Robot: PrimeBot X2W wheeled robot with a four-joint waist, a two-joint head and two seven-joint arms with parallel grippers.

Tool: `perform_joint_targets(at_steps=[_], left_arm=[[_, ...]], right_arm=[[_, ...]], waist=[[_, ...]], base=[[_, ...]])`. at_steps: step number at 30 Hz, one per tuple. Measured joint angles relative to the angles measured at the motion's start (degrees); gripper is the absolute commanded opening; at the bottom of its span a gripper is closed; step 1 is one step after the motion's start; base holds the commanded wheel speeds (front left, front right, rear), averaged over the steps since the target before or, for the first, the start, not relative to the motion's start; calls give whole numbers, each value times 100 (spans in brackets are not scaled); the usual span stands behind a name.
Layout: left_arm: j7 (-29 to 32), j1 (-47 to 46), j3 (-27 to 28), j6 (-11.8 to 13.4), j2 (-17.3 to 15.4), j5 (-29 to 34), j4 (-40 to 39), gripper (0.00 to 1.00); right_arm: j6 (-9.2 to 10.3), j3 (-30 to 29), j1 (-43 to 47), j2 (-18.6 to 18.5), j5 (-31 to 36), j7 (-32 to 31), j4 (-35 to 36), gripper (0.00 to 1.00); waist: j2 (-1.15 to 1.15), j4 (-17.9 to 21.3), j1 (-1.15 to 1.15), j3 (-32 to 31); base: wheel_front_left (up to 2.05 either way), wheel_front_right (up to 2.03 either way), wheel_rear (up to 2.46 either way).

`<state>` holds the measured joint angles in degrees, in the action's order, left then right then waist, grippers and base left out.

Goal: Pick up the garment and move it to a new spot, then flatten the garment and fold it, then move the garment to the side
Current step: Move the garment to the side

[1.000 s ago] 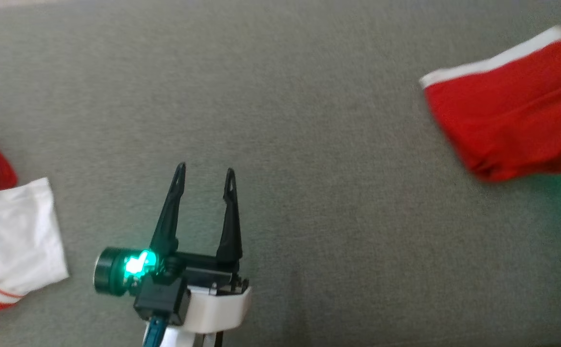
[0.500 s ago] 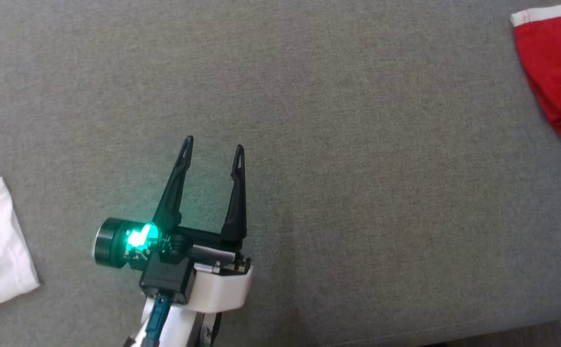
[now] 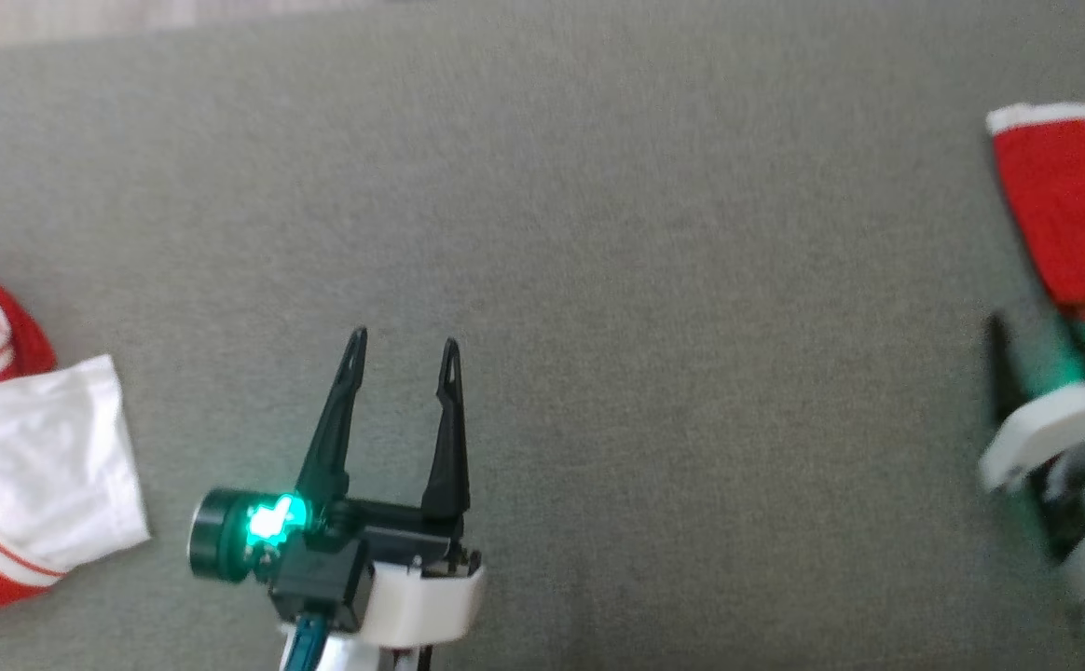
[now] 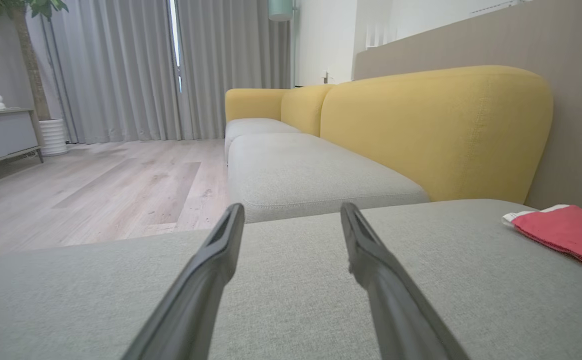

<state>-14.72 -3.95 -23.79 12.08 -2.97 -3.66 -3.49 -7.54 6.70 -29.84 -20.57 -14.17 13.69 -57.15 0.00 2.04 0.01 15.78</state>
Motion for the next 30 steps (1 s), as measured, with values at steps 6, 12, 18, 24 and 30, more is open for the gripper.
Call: perform_joint_targets(at_steps=[6, 12, 18, 24, 30], left_arm=[[0, 412, 2, 54, 0, -162, 15, 100], [1, 911, 174, 163, -2, -423, 159, 100], [1, 1237, 409, 211, -5, -461, 411, 100], [1, 1343, 568, 126, -9, -357, 398, 100], [1, 1718, 715, -107, -26, -275, 556, 100]], right_arm=[[0, 270, 787, 820, -310, 45, 624, 100], [0, 555, 1698, 1236, -339, 48, 1704, 100], [0, 379, 2482, 1500, -248, 51, 3126, 100], [0, -10, 3401, 1617, -7, 53, 4484, 100], [1, -366, 4409, 1666, 285, 53, 4673, 100]], waist=[[0, -173, 0, -705], [0, -370, 1, -1359], [0, -576, 0, -1796], [0, -752, 0, -2163], [0, -785, 0, -2365]], base=[[0, 0, 0], [0, 0, 0], [0, 0, 0], [0, 0, 0], [0, 0, 0]])
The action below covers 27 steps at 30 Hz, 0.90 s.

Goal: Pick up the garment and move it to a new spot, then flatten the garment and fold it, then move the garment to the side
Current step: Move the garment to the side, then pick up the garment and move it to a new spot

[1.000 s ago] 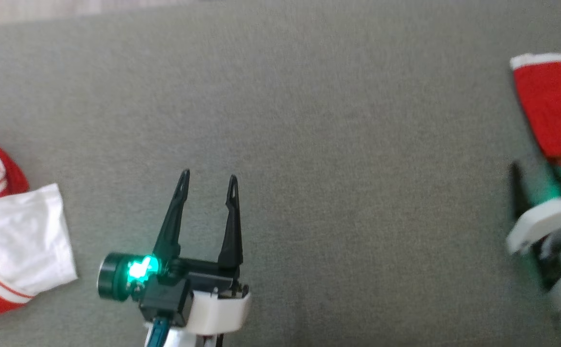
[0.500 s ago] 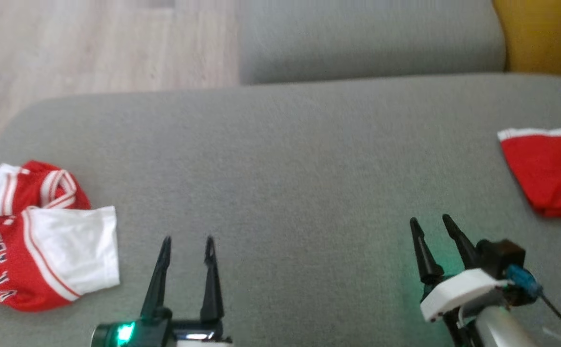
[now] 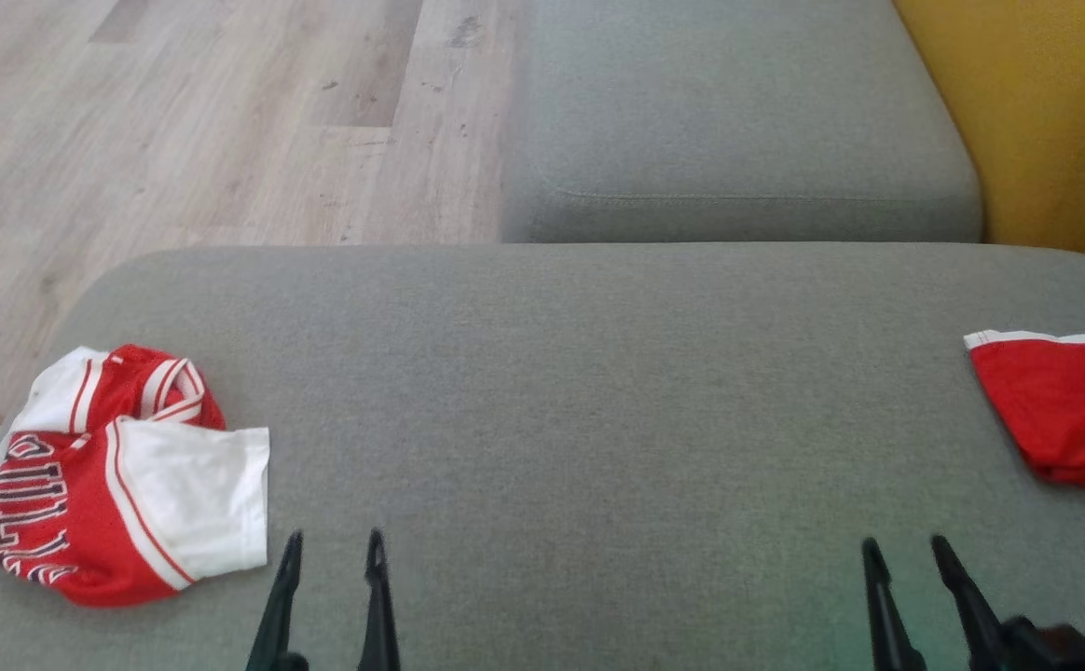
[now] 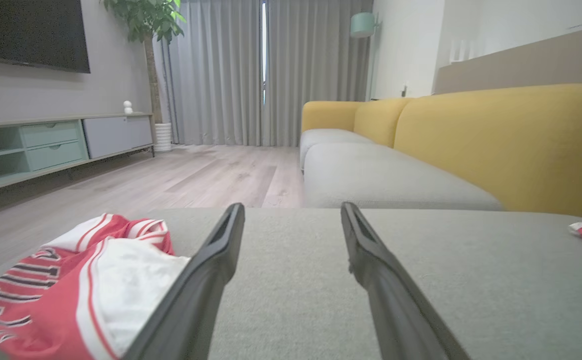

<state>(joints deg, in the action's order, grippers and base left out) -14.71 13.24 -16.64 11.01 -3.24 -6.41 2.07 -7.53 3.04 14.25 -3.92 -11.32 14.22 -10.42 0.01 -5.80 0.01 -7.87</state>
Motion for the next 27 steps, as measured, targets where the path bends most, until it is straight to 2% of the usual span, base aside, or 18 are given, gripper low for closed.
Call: perform_joint_targets(at_steps=[4, 12, 27], left_arm=[[0, 132, 112, -54, 0, -1, 142, 100], [0, 135, 190, -194, 0, 0, 237, 100], [0, 134, 188, -145, 0, 1, 229, 100]], right_arm=[[-1, -201, 159, 96, 74, 0, 67, 100], [-1, -126, 153, 134, 133, 0, 78, 100], [-1, -36, 147, 134, 134, 0, 103, 100]], waist=[[0, 122, 0, -26], [0, 323, -1, -15], [0, 423, -1, -48]], base=[[0, 0, 0], [0, 0, 0], [0, 0, 0]])
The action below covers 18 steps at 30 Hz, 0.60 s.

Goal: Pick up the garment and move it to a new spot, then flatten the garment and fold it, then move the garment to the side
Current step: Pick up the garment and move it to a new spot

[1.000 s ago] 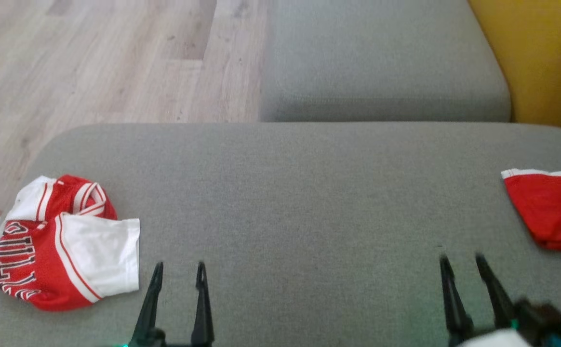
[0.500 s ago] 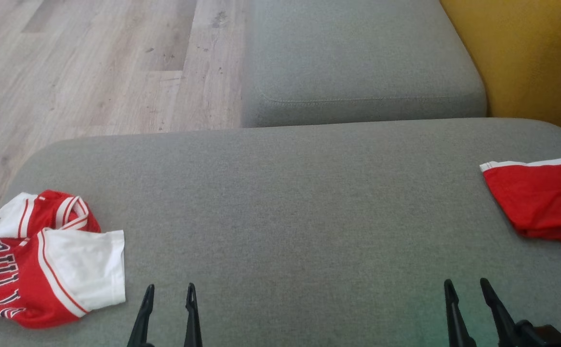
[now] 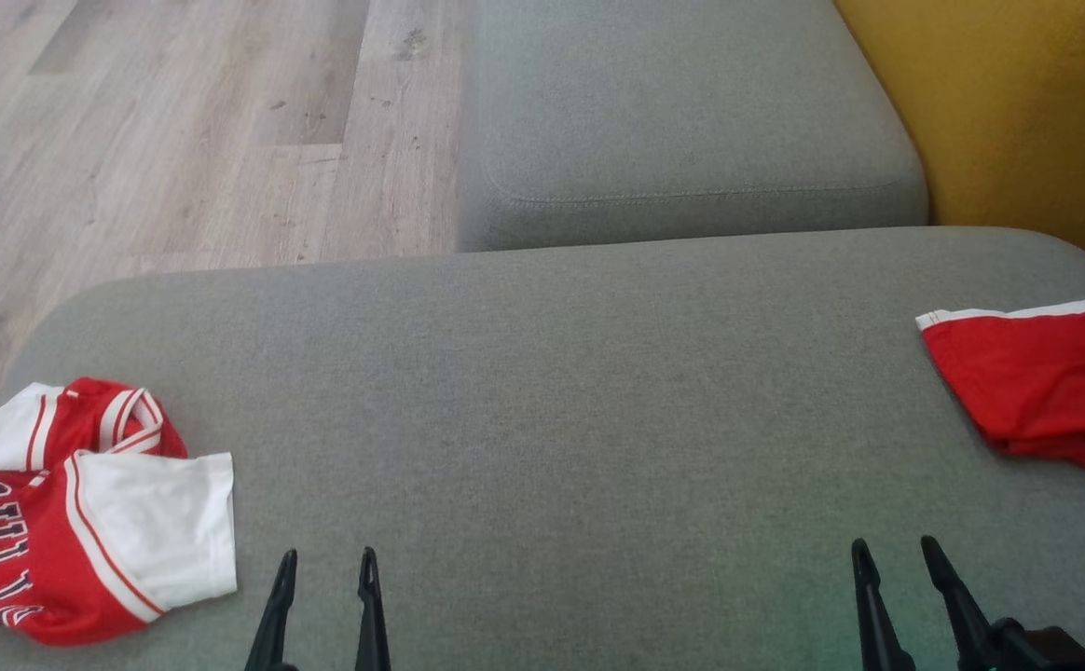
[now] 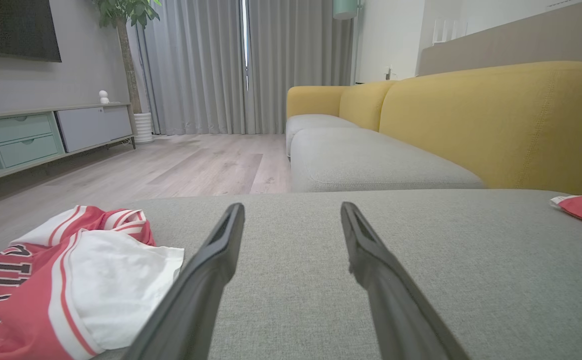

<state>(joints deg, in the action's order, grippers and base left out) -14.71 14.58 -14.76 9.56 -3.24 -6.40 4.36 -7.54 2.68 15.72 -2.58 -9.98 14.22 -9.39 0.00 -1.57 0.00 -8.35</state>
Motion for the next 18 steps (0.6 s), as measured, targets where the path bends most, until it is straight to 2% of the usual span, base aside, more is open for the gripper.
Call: perform_joint_targets(at_steps=[10, 18], left_arm=[[0, 0, -2, -24, 1, 52, 2, 100], [0, -10, 24, -58, 1, 182, 0, 100]], right_arm=[[1, -14, 4, 1, 51, 0, 2, 100], [0, -12, 8, 9, 38, 0, 26, 100]], waist=[[0, -132, 0, -15], [0, -664, 0, 35]], base=[[0, 0, 0], [0, 0, 0]])
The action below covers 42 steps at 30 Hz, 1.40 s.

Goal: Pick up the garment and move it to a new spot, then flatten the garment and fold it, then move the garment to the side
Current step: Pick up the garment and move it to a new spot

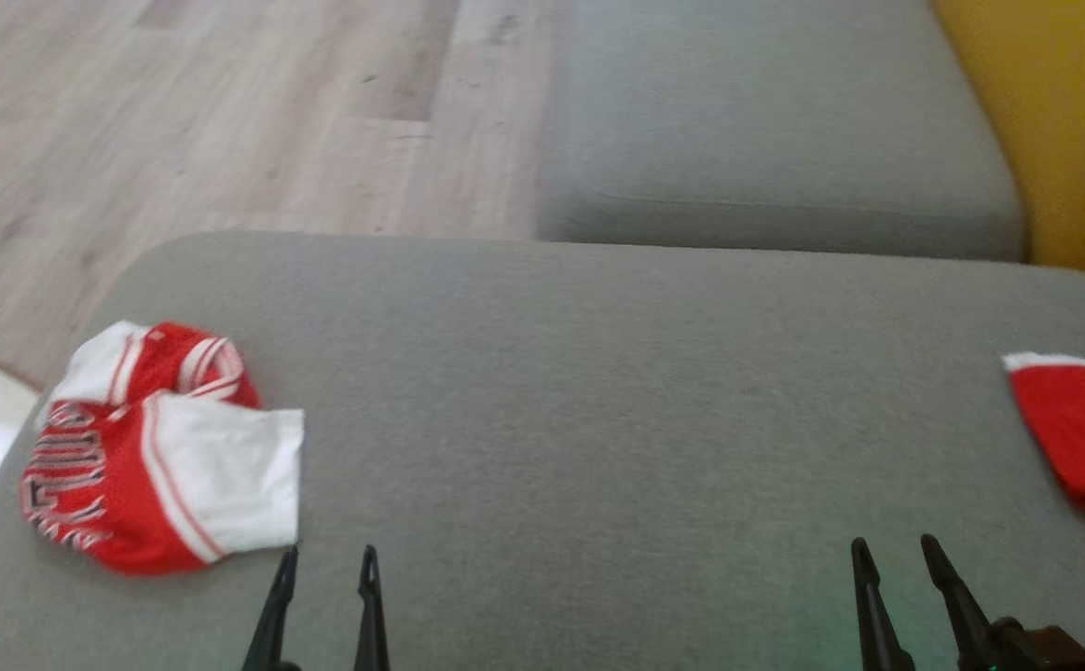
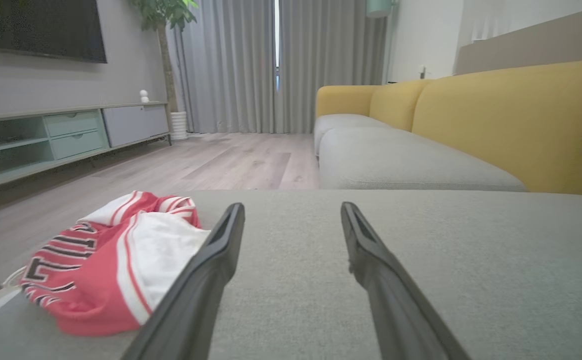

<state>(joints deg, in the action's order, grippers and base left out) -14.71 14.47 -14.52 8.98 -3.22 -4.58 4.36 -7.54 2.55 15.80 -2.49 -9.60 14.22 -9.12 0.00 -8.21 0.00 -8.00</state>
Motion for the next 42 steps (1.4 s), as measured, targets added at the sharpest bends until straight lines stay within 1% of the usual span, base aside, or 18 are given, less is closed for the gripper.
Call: perform_joint_targets(at_steps=[12, 16, 18, 20, 22, 24, 26, 29, 30, 32, 34, 37, 40, 42], left_arm=[[0, 2, 393, 1, -11, 110, -185, 100], [0, -1, 572, 16, -10, 108, -316, 100], [0, -63, 743, 7, -27, 96, -375, 100], [0, -310, 824, -29, -96, 99, -375, 100], [0, -784, 943, -108, -244, 103, -377, 100], [0, -1407, 1043, -162, -370, 131, -375, 100], [0, -2113, 1072, -276, -453, 169, -305, 100], [-5, -3172, 1068, -417, -533, 170, 193, 100], [-5, -3172, 1068, -417, -533, 170, 193, 100], [46, -3832, 1062, -499, -547, 170, 822, 100], [376, -4447, 1057, -503, -537, 168, 1543, 100], [1149, -5252, 1050, -520, -466, 152, 2706, 100], [1696, -5821, 1073, -608, -369, -38, 3735, 100], [2016, -6062, 1087, -669, -326, -165, 4372, 100]], right_arm=[[0, 98, -8, 13, -193, 0, 94, 100], [0, 98, -11, 14, -190, 0, 94, 100], [0, 85, -29, 15, -99, 0, 114, 100], [1, 86, -51, 12, -21, 0, 125, 100], [0, 111, -102, -43, 29, 0, 172, 100], [0, 141, -187, -222, 70, 0, 270, 100], [0, 138, -324, -499, 70, 0, 352, 100], [0, 111, -525, -901, 110, 0, 492, 100], [0, 111, -525, -901, 110, 0, 492, 100], [0, 78, -621, -1139, 110, 0, 576, 100], [0, 42, -657, -1365, 110, 0, 691, 100], [0, -23, -713, -1629, 103, 0, 848, 100], [0, -59, -730, -1814, 73, 0, 965, 100], [0, -77, -771, -1860, 55, 0, 1032, 100]], waist=[[0, -1289, 0, 131], [0, -1619, 0, 235], [0, -1740, 0, 399], [0, -1793, 0, 537], [0, -1825, 0, 705], [0, -1830, 0, 927], [0, -1817, -1, 1187], [0, -1786, -2, 1604], [0, -1786, -2, 1604], [0, -1763, -2, 1883], [0, -1738, -2, 2156], [0, -1705, -3, 2527], [0, -1664, -2, 2834], [0, -1632, -2, 3000]], base=[[0, 0, 0], [0, 0, 0], [0, 0, 0], [0, 0, 0], [0, 0, 0], [0, 0, 0], [0, 0, 0], [0, 0, 0], [0, 0, 0], [0, 0, 0], [0, 0, 0], [0, 0, 0], [0, 0, 0], [0, 0, 0]])
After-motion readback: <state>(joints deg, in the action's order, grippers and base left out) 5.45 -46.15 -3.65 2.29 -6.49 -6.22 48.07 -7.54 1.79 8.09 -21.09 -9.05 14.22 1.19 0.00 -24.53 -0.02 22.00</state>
